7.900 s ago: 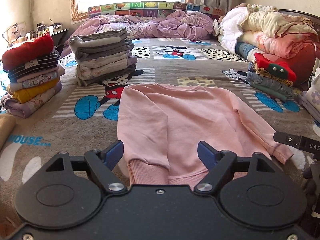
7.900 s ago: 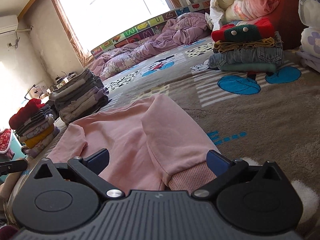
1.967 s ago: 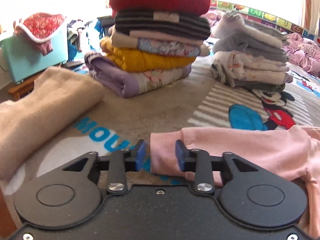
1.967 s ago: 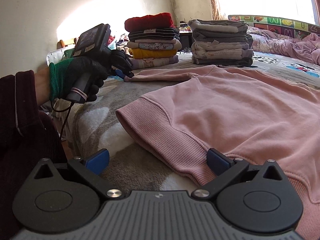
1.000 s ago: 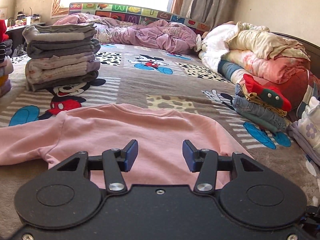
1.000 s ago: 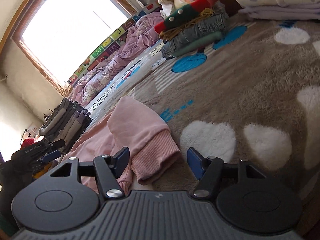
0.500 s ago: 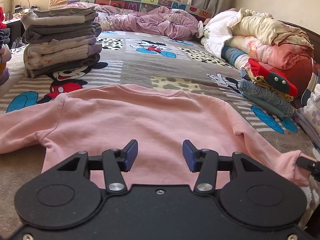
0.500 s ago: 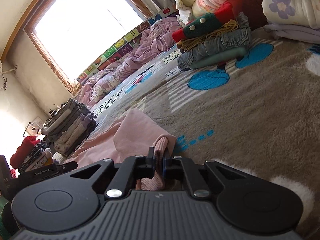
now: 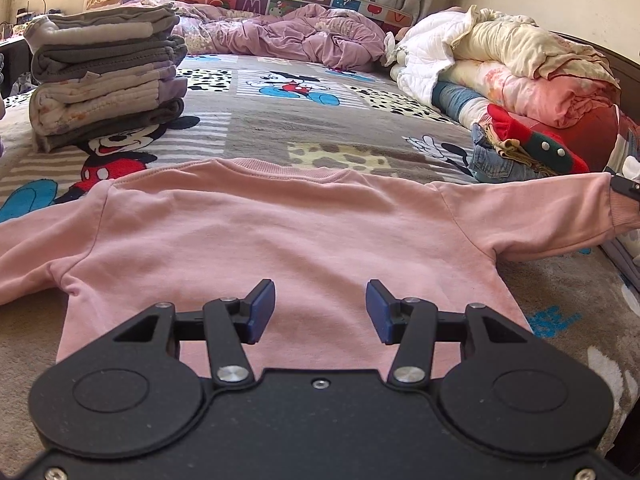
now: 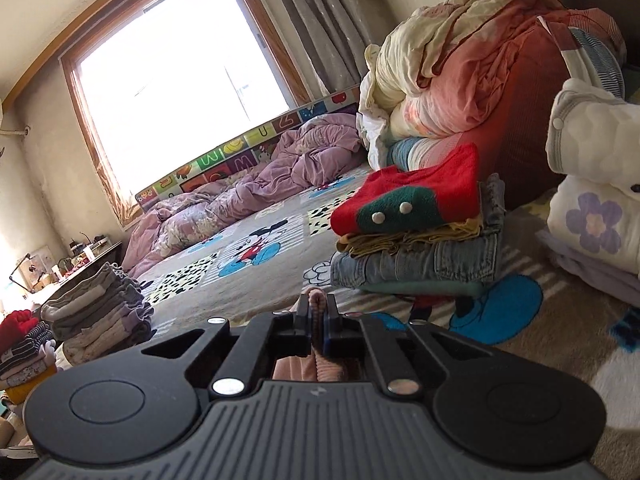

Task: Fold clothes
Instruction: 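Grasp the other sleeve cuff with the right gripper, then pull the held sleeve outward from the body and open the right gripper, then grasp the sweatshirt hem with the left gripper while the right gripper grasps it too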

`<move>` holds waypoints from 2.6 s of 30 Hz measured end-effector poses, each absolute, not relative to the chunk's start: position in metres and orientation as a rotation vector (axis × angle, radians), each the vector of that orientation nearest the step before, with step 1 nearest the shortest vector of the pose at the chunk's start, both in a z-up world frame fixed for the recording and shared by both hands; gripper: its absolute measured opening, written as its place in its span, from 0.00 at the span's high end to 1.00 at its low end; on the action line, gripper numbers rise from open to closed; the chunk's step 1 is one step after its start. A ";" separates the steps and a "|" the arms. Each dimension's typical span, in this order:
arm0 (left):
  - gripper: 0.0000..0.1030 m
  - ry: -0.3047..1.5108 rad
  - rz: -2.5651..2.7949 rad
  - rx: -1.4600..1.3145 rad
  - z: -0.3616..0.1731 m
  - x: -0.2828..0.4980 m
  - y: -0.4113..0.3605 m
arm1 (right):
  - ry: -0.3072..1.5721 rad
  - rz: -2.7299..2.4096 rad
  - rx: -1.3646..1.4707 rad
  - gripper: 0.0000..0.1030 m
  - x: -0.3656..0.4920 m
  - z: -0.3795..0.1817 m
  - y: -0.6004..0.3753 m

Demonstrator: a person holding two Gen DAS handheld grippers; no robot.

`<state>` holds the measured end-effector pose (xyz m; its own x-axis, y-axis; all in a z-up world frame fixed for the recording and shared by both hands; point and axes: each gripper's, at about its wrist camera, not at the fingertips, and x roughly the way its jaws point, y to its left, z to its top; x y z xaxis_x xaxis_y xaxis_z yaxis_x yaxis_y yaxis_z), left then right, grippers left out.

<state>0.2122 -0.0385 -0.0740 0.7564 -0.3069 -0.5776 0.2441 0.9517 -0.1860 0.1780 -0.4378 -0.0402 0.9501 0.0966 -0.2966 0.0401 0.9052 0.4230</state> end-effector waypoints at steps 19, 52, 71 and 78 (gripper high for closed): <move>0.51 0.671 -0.356 -0.136 -0.078 0.227 -0.035 | 0.582 -0.086 0.498 0.78 0.225 -0.109 -0.483; 0.47 0.689 -0.358 -0.111 -0.084 0.228 -0.040 | 0.452 -0.128 0.405 0.44 0.222 -0.088 -0.459; 0.44 0.668 -0.402 -0.031 -0.078 0.209 -0.038 | 0.596 0.076 0.076 0.57 0.161 -0.083 -0.365; 0.39 0.621 -0.331 -0.028 -0.060 0.169 0.009 | 0.624 0.207 0.339 0.54 0.107 -0.091 -0.323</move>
<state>0.1689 0.0088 -0.0597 0.7627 -0.3127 -0.5661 0.2960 0.9471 -0.1243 0.1067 -0.3228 -0.0912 0.7934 0.2896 -0.5354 -0.0873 0.9246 0.3708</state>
